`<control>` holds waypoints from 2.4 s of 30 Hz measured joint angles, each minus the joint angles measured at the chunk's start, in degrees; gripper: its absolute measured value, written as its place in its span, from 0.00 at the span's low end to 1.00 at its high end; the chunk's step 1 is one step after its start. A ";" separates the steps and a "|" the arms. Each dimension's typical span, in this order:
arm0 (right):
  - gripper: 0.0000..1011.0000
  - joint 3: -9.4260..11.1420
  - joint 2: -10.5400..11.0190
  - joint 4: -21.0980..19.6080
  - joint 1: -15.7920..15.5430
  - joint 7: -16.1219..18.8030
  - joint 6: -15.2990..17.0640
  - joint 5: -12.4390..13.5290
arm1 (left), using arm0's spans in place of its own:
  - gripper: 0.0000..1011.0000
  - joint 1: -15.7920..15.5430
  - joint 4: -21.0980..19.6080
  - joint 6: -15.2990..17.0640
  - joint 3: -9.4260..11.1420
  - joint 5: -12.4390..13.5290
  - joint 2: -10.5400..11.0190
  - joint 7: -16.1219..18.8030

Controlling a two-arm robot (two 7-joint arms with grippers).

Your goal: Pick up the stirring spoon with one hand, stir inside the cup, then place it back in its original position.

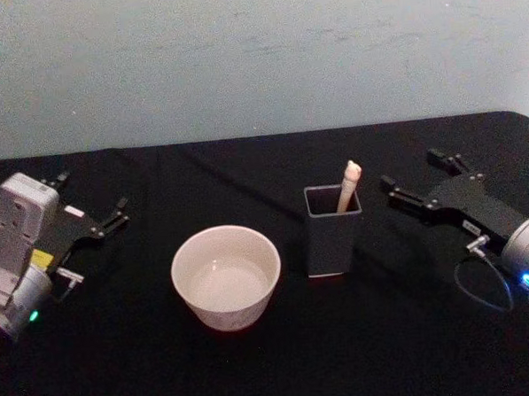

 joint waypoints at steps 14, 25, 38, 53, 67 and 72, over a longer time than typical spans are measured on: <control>0.99 -1.86 -4.38 2.31 3.62 4.79 6.15 2.17 | 0.99 0.00 0.00 0.00 0.00 0.00 0.00 0.00; 0.99 -3.33 -8.92 7.67 8.20 4.12 7.74 -1.09 | 0.99 0.00 0.00 0.00 0.00 0.00 0.00 0.00; 0.99 -3.26 -10.01 8.92 8.98 4.38 7.12 -2.72 | 0.99 0.00 0.00 0.00 0.00 0.00 0.00 0.00; 0.82 -3.18 -9.83 8.67 8.79 4.36 7.12 -2.36 | 0.99 0.00 0.00 0.00 0.00 0.00 0.00 0.00; 0.39 -3.18 -9.76 8.59 8.72 4.35 7.12 -2.25 | 0.99 0.00 0.00 0.00 0.00 0.00 0.00 0.00; 0.25 -3.18 -9.74 8.57 8.71 4.36 7.12 -2.20 | 0.99 0.00 0.00 0.00 0.00 0.00 0.00 0.00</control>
